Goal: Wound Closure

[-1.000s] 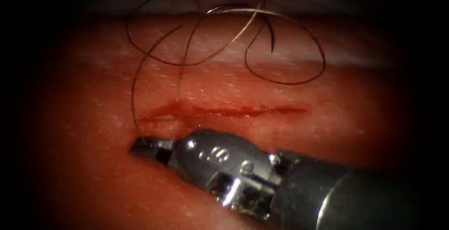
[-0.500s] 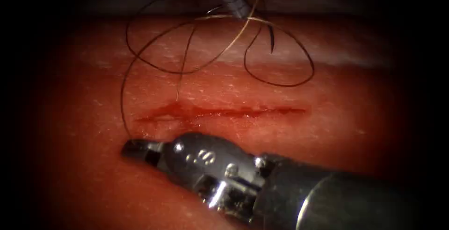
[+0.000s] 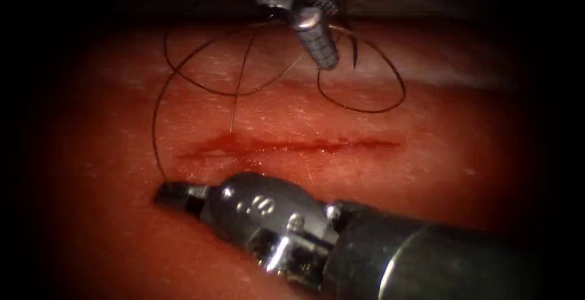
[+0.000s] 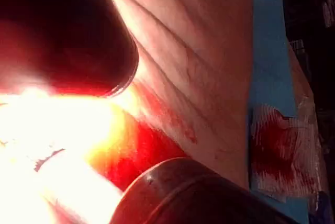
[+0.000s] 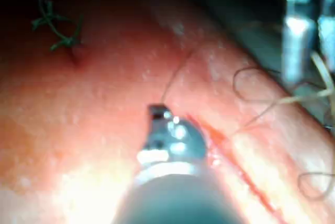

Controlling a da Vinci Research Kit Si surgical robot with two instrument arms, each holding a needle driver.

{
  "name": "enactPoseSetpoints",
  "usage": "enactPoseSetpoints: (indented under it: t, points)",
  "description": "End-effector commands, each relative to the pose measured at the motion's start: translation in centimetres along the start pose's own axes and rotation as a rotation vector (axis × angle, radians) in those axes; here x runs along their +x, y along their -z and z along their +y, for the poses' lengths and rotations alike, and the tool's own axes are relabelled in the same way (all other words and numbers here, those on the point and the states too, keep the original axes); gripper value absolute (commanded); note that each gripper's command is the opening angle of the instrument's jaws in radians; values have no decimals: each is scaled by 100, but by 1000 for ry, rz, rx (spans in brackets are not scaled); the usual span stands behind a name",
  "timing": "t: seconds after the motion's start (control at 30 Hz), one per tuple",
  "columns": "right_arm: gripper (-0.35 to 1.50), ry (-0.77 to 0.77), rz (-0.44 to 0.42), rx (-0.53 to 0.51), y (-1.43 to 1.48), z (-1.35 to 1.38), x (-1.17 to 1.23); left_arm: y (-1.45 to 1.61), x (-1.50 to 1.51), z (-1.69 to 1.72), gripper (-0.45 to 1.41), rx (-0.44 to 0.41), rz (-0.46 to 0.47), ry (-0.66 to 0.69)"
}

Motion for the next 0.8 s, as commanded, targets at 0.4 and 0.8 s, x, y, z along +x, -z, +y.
enactPoseSetpoints:
  t: [0.4,0.8]
  points:
    - [-35,1,3,1,-10,-2,0,-2,-4,-2,-35,-86,9,-23]
    - [-35,1,3,1,-9,-2,0,6,-1,-1,-35,-100,91,335]
